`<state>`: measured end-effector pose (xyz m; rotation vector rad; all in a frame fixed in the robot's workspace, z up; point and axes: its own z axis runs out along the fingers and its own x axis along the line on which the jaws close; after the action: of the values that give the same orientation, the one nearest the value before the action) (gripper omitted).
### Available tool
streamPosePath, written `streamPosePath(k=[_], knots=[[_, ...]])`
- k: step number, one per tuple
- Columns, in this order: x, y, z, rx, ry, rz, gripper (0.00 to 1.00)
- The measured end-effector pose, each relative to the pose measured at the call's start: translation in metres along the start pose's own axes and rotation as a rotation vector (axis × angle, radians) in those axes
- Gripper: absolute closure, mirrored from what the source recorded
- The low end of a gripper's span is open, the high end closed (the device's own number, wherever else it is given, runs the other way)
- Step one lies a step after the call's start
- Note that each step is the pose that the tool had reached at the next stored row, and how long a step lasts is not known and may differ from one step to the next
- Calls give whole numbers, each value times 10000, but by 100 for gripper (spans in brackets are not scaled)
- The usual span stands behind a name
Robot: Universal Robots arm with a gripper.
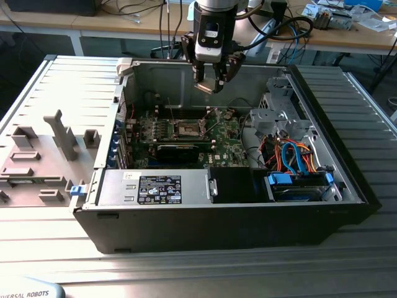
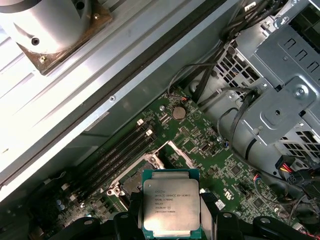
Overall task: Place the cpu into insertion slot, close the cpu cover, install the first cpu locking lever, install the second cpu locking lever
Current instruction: 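Place the cpu into insertion slot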
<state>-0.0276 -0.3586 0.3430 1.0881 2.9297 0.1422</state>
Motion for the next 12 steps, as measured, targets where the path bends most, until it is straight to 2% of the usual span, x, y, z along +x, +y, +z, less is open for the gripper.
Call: streamPosePath(k=[12], knots=[[0,0,-1,-2,-17,178,46]])
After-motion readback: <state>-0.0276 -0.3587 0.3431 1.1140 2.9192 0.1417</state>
